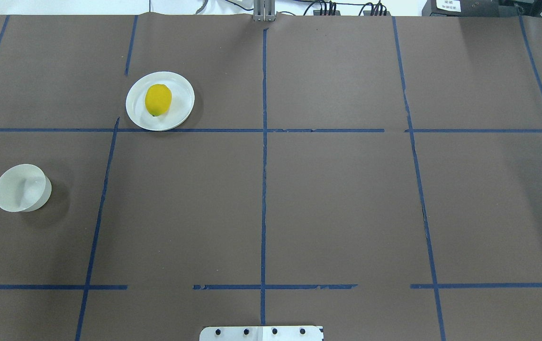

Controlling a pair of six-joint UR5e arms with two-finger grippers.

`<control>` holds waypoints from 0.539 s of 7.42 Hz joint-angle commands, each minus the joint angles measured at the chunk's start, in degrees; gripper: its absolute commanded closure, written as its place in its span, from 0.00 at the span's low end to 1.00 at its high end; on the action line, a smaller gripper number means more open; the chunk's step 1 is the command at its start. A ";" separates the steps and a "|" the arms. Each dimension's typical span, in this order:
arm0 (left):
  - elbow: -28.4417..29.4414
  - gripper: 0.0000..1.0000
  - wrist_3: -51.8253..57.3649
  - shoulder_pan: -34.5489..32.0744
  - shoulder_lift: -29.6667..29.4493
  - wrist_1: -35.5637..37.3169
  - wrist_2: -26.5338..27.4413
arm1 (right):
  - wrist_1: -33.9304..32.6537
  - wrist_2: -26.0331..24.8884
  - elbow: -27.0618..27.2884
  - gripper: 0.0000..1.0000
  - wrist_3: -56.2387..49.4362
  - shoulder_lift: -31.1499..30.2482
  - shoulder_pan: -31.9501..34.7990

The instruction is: Move lemon from plate to bowl

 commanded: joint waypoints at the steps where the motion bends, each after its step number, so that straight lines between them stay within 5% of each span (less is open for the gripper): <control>1: -1.09 0.00 -0.07 -1.28 0.56 0.74 -0.08 | 0.00 0.00 0.00 0.00 0.00 0.00 0.00; 4: -8.72 0.00 -0.69 -0.32 1.95 2.59 4.57 | 0.00 0.00 0.00 0.00 0.00 0.00 0.00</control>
